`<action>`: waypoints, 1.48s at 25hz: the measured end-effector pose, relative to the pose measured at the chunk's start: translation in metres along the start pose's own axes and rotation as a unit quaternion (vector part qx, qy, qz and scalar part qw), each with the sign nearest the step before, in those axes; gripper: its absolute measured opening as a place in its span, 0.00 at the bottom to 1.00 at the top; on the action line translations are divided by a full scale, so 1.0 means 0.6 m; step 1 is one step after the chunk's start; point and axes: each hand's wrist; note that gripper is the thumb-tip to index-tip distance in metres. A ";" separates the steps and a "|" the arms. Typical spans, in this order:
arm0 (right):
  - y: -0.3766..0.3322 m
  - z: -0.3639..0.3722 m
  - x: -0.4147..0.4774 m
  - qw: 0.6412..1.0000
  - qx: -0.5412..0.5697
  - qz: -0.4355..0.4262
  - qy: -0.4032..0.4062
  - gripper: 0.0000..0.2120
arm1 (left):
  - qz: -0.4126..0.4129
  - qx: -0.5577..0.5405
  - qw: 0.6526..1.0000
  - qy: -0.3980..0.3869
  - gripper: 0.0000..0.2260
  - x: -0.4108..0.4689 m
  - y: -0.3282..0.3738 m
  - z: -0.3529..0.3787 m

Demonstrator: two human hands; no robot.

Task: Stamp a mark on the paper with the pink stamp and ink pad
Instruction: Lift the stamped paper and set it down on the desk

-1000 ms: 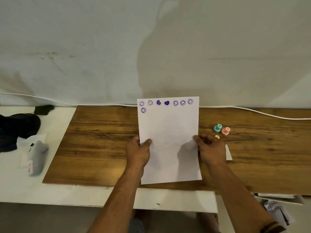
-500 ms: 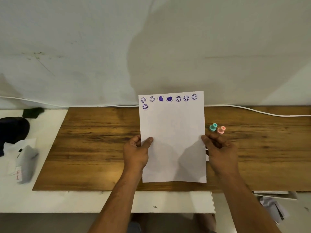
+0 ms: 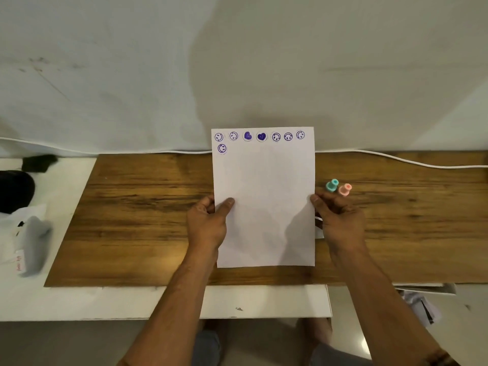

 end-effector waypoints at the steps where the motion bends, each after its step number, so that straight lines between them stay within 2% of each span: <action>1: 0.002 0.000 0.004 1.000 -0.002 0.003 -0.001 0.08 | 0.004 0.000 1.000 -0.002 0.09 0.001 -0.001 0.000; 10: 0.000 0.003 0.011 1.000 -0.015 0.000 -0.010 0.05 | 0.010 -0.003 1.000 0.001 0.07 0.006 -0.002 -0.002; 17: -0.001 0.010 0.013 0.995 -0.101 -0.008 0.004 0.08 | 0.004 0.010 1.000 0.007 0.08 0.009 -0.002 -0.006; 25: 0.002 0.014 0.016 0.993 -0.120 -0.006 0.010 0.09 | -0.005 0.014 1.000 0.021 0.08 0.006 0.002 -0.006; 29: 0.013 0.021 0.018 0.985 -0.168 -0.030 0.011 0.08 | 0.010 0.137 0.990 0.045 0.09 0.005 -0.004 -0.009; 33: 0.025 0.038 0.008 0.960 -0.267 -0.082 0.032 0.11 | 0.079 0.309 0.946 0.055 0.13 -0.003 -0.012 -0.004; 37: 0.028 0.048 -0.004 0.932 -0.345 -0.102 0.025 0.14 | 0.133 0.438 0.889 0.026 0.33 -0.004 -0.029 -0.002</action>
Point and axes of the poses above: each hand's wrist, its own x-axis towards the middle knuckle, its own z-axis out of the palm, y = z × x, and after that the axes turned 2 degrees about -y, right-handed
